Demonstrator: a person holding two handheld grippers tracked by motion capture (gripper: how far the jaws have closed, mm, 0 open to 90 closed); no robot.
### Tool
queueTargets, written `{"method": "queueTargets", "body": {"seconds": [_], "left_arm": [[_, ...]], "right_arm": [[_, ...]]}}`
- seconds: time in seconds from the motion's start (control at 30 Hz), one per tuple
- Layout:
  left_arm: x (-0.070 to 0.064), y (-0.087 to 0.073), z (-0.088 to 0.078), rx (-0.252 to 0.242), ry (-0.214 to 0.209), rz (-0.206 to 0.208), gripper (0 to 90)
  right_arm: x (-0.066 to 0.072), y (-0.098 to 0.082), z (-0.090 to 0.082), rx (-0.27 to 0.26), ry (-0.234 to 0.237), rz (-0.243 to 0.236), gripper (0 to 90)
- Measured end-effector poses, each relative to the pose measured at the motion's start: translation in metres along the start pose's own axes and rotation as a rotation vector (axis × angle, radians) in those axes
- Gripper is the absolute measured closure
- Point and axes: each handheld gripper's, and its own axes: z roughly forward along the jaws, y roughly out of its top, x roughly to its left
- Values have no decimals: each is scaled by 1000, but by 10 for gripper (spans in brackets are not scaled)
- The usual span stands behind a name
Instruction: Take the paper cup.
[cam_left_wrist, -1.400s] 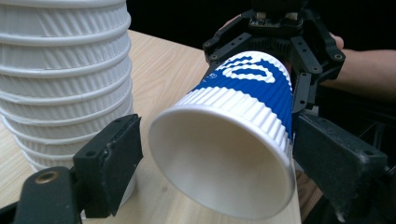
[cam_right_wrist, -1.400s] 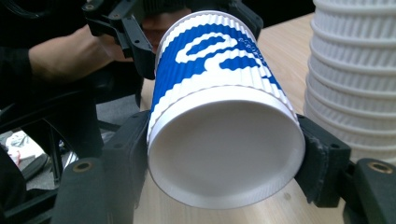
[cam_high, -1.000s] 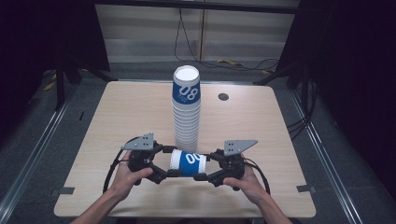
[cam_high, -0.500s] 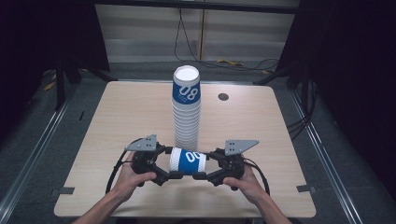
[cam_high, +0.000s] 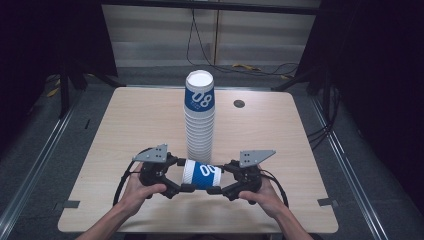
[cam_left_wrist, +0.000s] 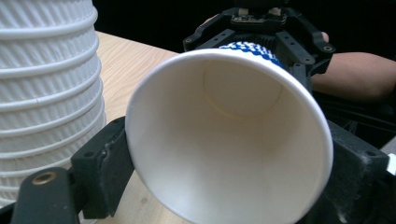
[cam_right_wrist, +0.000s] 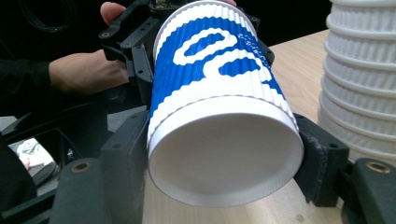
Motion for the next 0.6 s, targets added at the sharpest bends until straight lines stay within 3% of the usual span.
{"method": "queueTargets", "body": {"seconds": [0.33, 0.6], "left_arm": [[0, 0, -3, -4, -12, -4, 162], [-1, 2, -6, 0, -24, 16, 190]], "right_arm": [[-1, 0, 1, 13, 19, -6, 294], [-1, 1, 6, 68, 22, 32, 268]]}}
